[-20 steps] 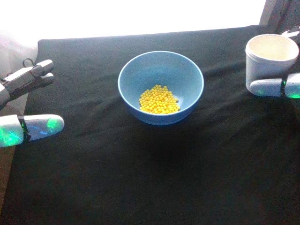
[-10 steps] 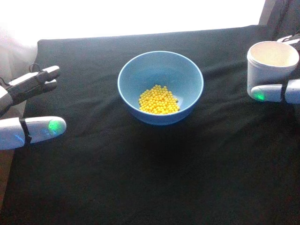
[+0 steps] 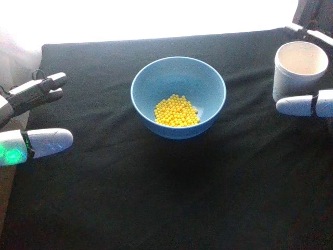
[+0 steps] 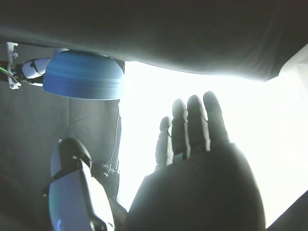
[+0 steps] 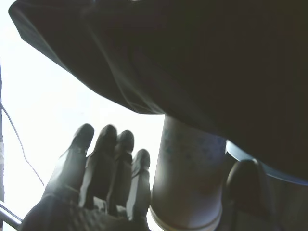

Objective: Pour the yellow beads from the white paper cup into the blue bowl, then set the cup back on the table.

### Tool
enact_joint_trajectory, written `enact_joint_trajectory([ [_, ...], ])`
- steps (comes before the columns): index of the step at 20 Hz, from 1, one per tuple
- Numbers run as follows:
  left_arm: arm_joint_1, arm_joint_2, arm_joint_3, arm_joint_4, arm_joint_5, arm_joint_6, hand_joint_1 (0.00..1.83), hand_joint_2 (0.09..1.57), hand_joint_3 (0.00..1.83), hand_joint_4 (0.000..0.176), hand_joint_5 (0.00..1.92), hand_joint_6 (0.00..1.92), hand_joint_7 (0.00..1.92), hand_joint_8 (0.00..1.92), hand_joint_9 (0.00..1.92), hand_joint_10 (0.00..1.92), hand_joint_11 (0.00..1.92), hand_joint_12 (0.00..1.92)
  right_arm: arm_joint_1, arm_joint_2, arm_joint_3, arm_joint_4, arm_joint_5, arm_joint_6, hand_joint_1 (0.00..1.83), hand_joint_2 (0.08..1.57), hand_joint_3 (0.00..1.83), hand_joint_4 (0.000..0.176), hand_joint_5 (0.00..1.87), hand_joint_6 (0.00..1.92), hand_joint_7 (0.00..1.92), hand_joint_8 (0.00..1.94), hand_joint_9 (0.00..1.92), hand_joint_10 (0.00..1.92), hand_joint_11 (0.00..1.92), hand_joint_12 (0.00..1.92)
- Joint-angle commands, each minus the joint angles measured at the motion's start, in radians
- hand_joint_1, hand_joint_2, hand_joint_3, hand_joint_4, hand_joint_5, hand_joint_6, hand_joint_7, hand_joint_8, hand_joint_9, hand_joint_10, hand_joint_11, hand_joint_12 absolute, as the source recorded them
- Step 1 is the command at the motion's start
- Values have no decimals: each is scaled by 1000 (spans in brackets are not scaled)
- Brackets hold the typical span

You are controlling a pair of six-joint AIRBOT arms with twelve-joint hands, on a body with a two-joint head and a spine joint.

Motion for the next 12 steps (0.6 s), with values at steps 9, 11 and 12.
enact_joint_trajectory([
  [9,-1,17,8,-6,-109,-12,404,827,0,125,143,0,293,0,212,1,0,390,3,111,-53,-49,148,11,613,465,0,176,0,0,0,0,0,0,0,0],
  [11,-1,32,4,-16,-120,-12,393,847,7,103,112,0,249,0,201,0,0,377,3,171,-96,-63,157,-15,576,445,0,176,0,0,0,0,0,0,0,0],
  [12,0,41,1,-22,-129,-12,368,854,5,93,85,0,203,0,177,0,0,394,3,191,-114,-65,163,-34,576,459,0,176,0,0,0,0,0,0,0,0],
])
